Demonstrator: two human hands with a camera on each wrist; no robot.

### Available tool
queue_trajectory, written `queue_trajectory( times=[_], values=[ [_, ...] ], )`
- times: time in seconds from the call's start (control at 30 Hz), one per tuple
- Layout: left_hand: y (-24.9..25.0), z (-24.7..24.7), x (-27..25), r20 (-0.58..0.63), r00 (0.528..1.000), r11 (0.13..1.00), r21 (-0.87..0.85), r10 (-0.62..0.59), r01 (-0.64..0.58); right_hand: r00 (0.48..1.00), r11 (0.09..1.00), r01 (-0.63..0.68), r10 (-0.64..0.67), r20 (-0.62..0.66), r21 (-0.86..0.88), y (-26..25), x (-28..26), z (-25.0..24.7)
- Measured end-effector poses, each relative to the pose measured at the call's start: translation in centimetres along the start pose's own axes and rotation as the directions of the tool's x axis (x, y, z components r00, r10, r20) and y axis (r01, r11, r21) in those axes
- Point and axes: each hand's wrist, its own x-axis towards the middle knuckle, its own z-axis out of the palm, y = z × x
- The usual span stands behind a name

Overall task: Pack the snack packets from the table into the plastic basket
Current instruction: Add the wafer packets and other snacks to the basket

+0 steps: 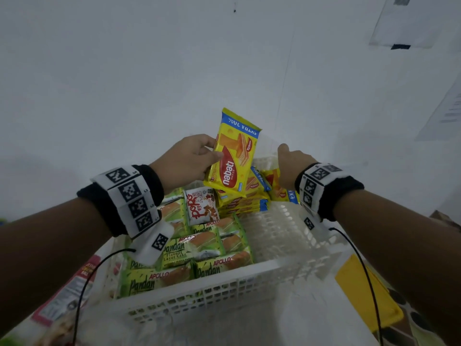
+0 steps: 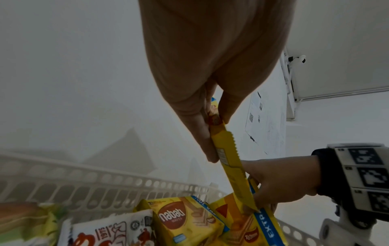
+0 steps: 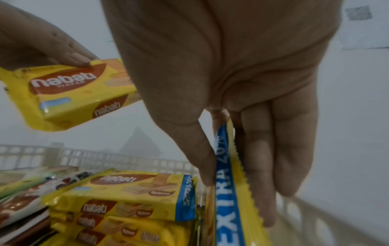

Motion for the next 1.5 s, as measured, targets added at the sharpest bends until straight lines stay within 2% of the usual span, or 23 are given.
queue_trajectory(
  times=[0.13,0.3,0.43,0.63,0.73,1.0,1.27,1.5],
  values=[
    [-0.2,-0.1,0.1,0.001,1.0,1.0,0.009,-0.004,0.004,0.999,1.0,-0.009,0.01,0.039,-0.022,-0.2,0.8,0.2],
    [-0.6,-0.1,0.4,-0.008,1.0,1.0,-0.006,-0.021,0.021,0.993,0.986,0.06,-0.042,0.114,-0.158,0.0,1.1,0.6],
    [-0.9,-0.1,0.5,0.001,1.0,0.999,-0.018,-0.029,0.029,0.983,0.977,0.129,-0.103,0.154,-0.167,0.1,1.0,1.2],
    [-1.2,-0.4,0.5,-0.005,0.999,0.999,0.016,-0.036,0.036,0.994,0.989,0.099,-0.093,0.06,-0.109,0.3,1.4,2.1],
    [-1.4,-0.3,0.4,-0.005,0.999,0.999,0.018,-0.044,0.044,0.994,0.993,0.089,-0.083,0.073,-0.079,0.4,1.7,2.5],
    [-1.2,-0.4,0.4,-0.006,0.999,0.999,-0.017,-0.043,0.043,0.99,0.957,0.109,-0.08,0.114,-0.269,-0.6,2.1,3.2],
    [-1.6,-0.8,0.1,-0.031,0.998,0.998,0.0,-0.063,0.063,0.995,0.964,0.07,-0.05,0.083,-0.258,-0.5,2.1,3.1],
    [-1.5,-0.6,0.1,-0.024,0.998,0.998,0.002,-0.063,0.063,0.994,0.962,0.092,-0.073,0.081,-0.257,-1.0,1.7,2.2]
  ],
)
